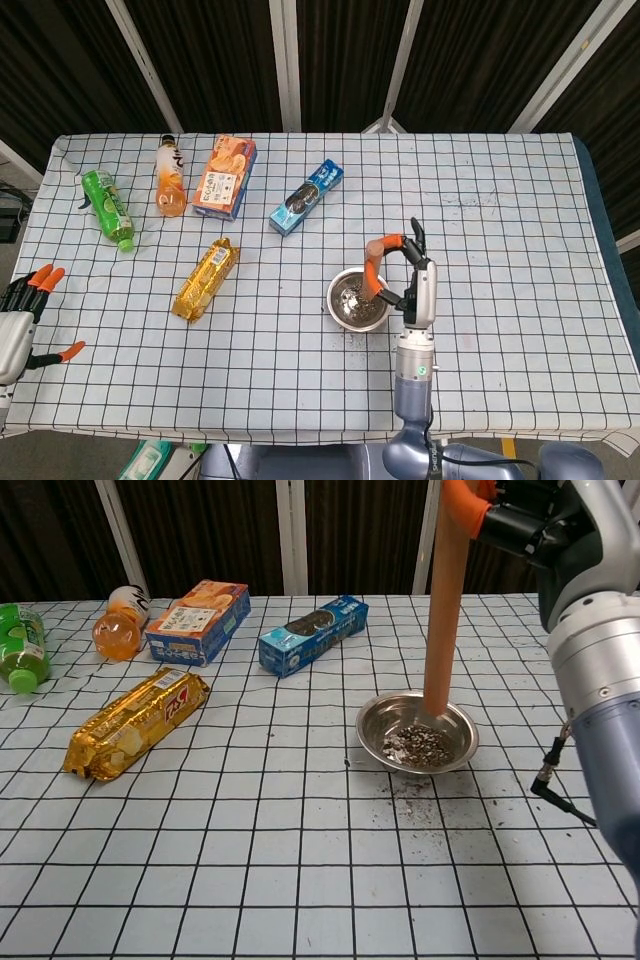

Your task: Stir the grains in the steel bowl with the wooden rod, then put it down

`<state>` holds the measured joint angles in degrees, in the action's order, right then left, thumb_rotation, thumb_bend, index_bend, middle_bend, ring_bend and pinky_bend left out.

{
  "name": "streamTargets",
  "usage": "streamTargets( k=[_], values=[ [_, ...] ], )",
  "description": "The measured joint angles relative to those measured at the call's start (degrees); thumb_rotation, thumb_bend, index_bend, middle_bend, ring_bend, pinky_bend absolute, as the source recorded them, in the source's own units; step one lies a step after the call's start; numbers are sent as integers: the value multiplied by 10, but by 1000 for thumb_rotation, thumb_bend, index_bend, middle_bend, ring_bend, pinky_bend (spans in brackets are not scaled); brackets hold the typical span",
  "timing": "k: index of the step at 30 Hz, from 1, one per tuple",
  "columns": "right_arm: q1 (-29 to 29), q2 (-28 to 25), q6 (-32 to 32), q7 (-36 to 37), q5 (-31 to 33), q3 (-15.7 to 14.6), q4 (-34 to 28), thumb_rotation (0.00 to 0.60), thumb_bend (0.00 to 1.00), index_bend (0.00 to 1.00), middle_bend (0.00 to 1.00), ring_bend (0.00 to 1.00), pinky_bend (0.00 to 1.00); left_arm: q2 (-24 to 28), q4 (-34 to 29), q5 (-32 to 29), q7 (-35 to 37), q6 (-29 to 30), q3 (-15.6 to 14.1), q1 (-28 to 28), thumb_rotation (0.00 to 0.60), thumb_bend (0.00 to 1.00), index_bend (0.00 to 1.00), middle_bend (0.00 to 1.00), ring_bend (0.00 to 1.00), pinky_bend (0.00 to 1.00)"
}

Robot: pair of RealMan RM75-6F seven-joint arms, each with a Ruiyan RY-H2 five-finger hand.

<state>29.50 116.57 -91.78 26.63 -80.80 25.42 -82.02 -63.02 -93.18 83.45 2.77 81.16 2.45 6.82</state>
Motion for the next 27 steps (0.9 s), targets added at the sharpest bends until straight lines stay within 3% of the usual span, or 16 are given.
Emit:
streamTargets(
  k=[16,27],
  values=[
    [19,62,2,32,23,19,68,600,586,769,632,532,0,0,-1,-6,-1,-3,2,2,600,18,0,0,0,0],
    [25,100,12,69,37,23,156,600,587,770,632,532,0,-1,1,-9,-1,-4,3,2,600,18,0,0,0,0]
  ],
)
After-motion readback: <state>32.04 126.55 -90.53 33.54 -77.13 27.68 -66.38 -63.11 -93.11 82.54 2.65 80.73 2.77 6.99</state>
